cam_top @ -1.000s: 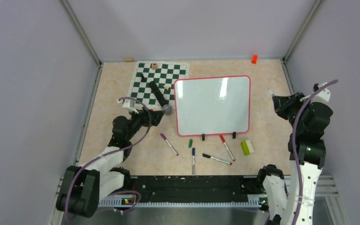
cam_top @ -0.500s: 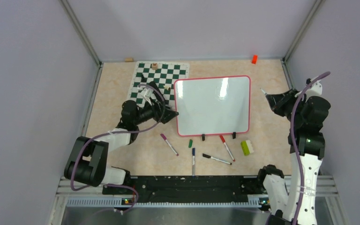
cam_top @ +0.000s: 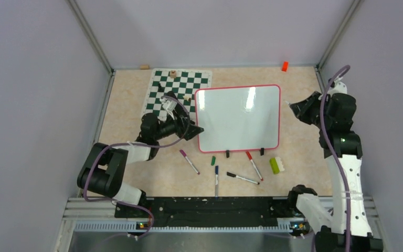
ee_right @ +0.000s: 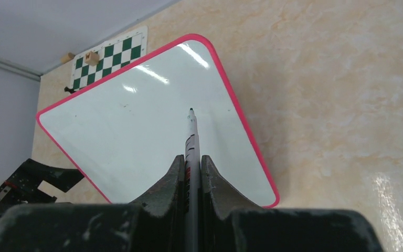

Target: Write a sentence on the whiteboard

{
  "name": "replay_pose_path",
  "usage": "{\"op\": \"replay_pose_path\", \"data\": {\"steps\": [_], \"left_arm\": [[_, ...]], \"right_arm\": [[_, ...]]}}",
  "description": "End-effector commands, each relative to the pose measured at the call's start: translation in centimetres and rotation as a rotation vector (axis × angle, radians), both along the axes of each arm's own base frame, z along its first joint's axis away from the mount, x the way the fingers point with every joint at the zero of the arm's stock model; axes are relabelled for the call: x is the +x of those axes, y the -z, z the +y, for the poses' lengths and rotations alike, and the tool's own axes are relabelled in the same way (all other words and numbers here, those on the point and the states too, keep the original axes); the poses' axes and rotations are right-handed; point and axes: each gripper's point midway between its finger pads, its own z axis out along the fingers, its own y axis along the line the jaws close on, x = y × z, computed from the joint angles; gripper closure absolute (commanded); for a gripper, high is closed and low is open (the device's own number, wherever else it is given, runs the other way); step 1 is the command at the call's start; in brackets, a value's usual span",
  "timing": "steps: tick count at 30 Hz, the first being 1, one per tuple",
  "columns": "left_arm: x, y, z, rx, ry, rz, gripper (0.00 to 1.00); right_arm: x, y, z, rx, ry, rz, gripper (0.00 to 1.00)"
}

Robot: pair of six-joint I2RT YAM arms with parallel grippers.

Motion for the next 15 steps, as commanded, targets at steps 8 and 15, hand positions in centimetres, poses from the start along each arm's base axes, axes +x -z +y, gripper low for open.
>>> {"op": "replay_pose_path", "data": {"steps": [8, 15], "left_arm": [[0.0, -2.3, -0.6, 0.024, 0.058, -0.123, 0.01], [-0.1, -1.5, -1.1, 0.043, 0.12, -0.114, 0.01]], "right_arm": [[1.9, -1.5, 5.6, -0.196, -0.02, -0.001, 1.0], [0.9, -2.0, 12.1, -0.351, -0.043, -0.013, 1.0]]}}
